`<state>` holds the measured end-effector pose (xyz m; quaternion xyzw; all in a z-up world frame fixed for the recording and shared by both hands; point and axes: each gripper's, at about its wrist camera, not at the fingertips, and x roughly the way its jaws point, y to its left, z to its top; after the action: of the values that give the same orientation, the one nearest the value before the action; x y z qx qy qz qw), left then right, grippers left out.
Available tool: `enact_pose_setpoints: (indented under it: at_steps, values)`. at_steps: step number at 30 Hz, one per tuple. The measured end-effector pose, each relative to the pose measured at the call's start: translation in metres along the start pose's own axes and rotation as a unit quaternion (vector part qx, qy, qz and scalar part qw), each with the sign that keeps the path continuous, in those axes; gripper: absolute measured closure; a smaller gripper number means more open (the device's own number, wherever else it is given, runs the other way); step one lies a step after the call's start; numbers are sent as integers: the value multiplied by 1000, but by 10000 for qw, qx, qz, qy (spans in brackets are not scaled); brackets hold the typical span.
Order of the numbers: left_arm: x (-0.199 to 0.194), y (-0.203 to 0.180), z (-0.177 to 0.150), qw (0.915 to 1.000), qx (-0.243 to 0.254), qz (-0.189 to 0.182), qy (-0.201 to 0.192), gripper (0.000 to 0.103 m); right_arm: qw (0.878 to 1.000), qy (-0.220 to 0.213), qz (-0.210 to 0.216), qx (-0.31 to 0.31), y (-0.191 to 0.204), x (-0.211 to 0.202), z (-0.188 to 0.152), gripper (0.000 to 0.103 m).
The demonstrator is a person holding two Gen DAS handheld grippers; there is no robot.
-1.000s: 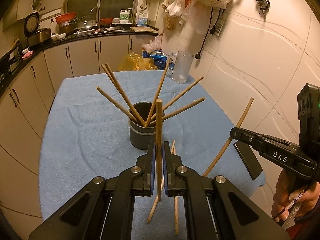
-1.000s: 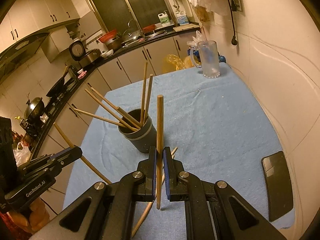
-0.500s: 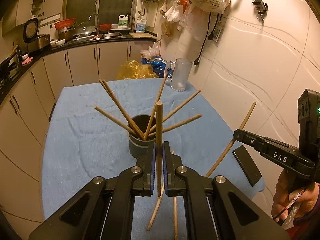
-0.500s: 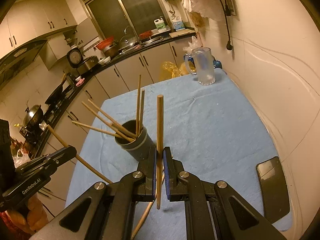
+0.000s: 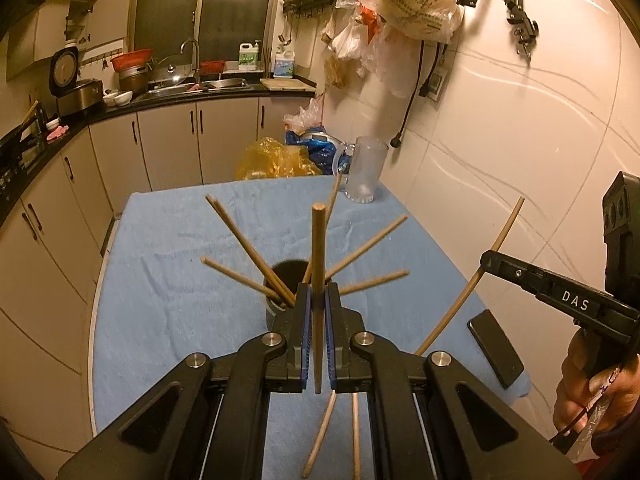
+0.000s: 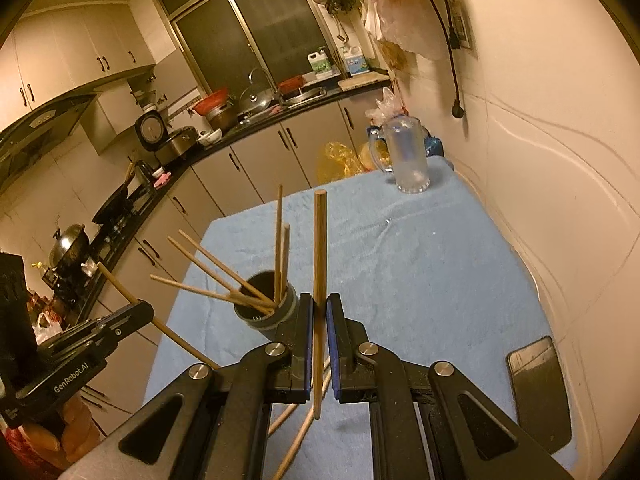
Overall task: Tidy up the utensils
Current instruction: 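Lift both chopsticks upright and move them over the black cup, then lower both held chopsticks into the black cup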
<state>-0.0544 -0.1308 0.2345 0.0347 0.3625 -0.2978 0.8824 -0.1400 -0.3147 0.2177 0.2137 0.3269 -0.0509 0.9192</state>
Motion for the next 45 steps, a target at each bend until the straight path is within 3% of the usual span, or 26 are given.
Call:
enact_pose_setpoints:
  at_steps: [14, 24, 34, 45]
  values:
    - [-23, 13, 53, 9987, -20, 16, -515, 97, 9972, -626, 292, -299, 36, -22, 64, 96]
    - [-13, 17, 78, 9982, -63, 81, -597, 97, 9942, -891, 432, -413, 62, -25, 100, 96]
    - [7, 25, 80, 9985, -185, 157, -494, 97, 9955, -796, 379, -349, 70, 4, 115, 96]
    - [29, 30, 71, 9985, -277, 294, -369, 97, 9976, -430, 216, -496, 66, 60, 106, 96]
